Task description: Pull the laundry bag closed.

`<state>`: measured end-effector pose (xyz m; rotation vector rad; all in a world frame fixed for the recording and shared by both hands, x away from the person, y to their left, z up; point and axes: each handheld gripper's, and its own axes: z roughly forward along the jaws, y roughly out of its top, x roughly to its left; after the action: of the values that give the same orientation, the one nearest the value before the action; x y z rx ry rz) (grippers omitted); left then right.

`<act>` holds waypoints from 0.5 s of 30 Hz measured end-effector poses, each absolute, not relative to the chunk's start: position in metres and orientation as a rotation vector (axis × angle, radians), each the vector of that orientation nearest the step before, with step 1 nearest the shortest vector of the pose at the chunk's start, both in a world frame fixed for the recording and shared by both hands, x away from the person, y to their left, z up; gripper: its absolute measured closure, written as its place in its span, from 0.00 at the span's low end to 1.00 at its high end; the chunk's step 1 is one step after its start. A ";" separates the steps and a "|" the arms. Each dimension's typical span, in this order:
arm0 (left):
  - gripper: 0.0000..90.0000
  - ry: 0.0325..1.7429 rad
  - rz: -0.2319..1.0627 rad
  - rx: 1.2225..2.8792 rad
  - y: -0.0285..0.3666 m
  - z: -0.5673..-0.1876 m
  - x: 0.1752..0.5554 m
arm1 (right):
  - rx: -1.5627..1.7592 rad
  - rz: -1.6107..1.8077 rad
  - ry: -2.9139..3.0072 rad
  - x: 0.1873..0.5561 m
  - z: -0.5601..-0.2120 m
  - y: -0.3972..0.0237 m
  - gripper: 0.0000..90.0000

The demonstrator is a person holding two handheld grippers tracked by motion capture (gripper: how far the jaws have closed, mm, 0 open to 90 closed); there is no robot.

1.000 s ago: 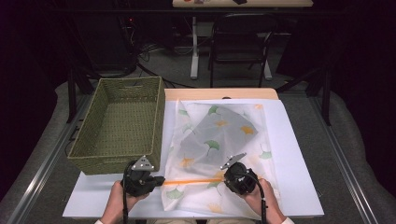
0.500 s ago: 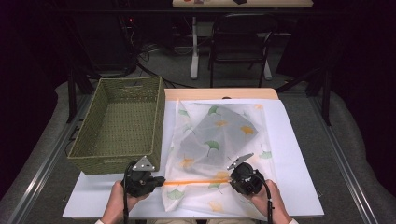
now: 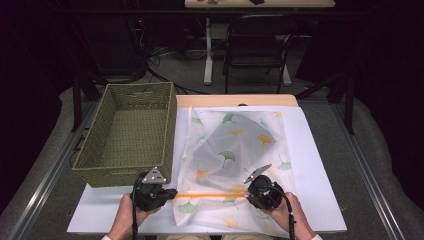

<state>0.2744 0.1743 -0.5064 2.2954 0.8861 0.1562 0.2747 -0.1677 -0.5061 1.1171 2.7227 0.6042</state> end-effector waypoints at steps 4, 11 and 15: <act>0.97 0.874 0.156 2.292 0.173 -0.505 0.273 | 1.106 0.601 2.765 0.282 -0.510 -0.160 0.95; 0.97 0.862 0.151 2.298 0.171 -0.505 0.272 | 1.108 0.603 2.783 0.289 -0.509 -0.159 0.88; 0.97 0.864 0.154 2.299 0.172 -0.505 0.272 | 1.090 0.570 2.798 0.291 -0.511 -0.155 0.93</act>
<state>0.2723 0.1718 -0.5048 2.2986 0.8644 0.1535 0.2907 -0.1550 -0.5111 1.0896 2.7982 0.5705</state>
